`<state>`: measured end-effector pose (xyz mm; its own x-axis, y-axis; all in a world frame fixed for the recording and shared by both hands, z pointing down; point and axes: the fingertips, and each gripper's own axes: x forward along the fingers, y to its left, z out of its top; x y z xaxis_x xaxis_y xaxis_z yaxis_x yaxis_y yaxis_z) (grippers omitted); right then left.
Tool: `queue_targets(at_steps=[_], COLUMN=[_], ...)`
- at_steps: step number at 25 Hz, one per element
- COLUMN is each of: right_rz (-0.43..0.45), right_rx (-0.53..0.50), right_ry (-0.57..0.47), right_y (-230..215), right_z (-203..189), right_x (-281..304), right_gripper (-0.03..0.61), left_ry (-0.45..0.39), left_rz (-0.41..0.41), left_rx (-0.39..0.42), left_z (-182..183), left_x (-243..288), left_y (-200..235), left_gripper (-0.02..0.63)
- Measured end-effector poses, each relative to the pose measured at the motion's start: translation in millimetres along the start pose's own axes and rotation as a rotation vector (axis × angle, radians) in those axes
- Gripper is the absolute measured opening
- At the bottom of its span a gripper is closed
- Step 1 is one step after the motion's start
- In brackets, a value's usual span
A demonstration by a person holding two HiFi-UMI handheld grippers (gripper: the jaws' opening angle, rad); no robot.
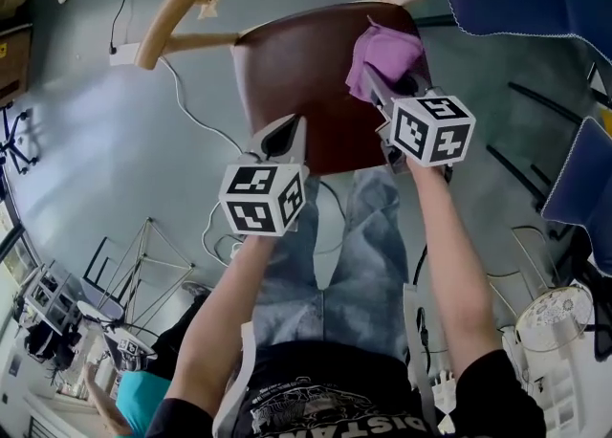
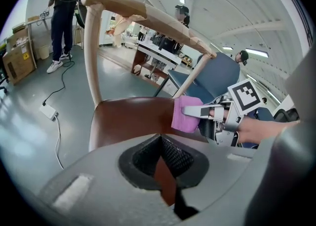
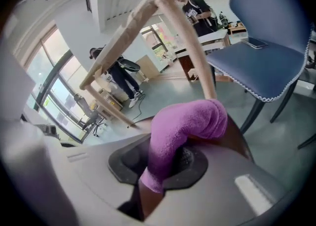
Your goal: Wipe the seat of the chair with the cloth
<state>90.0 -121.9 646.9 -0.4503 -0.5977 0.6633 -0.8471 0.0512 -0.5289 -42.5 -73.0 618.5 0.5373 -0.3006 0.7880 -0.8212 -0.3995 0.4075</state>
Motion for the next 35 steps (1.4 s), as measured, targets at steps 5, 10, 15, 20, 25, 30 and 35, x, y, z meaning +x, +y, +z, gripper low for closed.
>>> queue_targets(at_steps=[5,10,15,20,25,30,35], right_rz=[0.115,0.194,0.234,0.222,0.178,0.155,0.138], right_rx=[-0.078,-0.123,-0.166,-0.207,-0.220,-0.185,-0.155], right_ry=[0.054,0.112,0.185,0.272,0.317,0.308,0.309], right_y=[79,144,191,209,200,177,152], right_z=[-28,-62,-97,-129,-147,-149,-142], right_x=[27,63,91,104,99,85,69], right_gripper=[0.067,0.066,0.067,0.067,0.066,0.066,0.066], left_ry=[-0.001,-0.009,-0.027,-0.039,-0.045,-0.035,-0.042], left_rz=[0.032,0.069,0.104,0.105,0.087,0.071,0.076], left_rx=[-0.012,-0.032,-0.078,-0.112,-0.142,-0.149,-0.155], left_z=[-8,-21,-29,-38,-50,-63,-60], left_x=[-17,-36,-53,-59,-54,-45,-38], left_y=[35,77,118,134,125,107,90], left_gripper=[0.000,0.000,0.000,0.000,0.000,0.000,0.000])
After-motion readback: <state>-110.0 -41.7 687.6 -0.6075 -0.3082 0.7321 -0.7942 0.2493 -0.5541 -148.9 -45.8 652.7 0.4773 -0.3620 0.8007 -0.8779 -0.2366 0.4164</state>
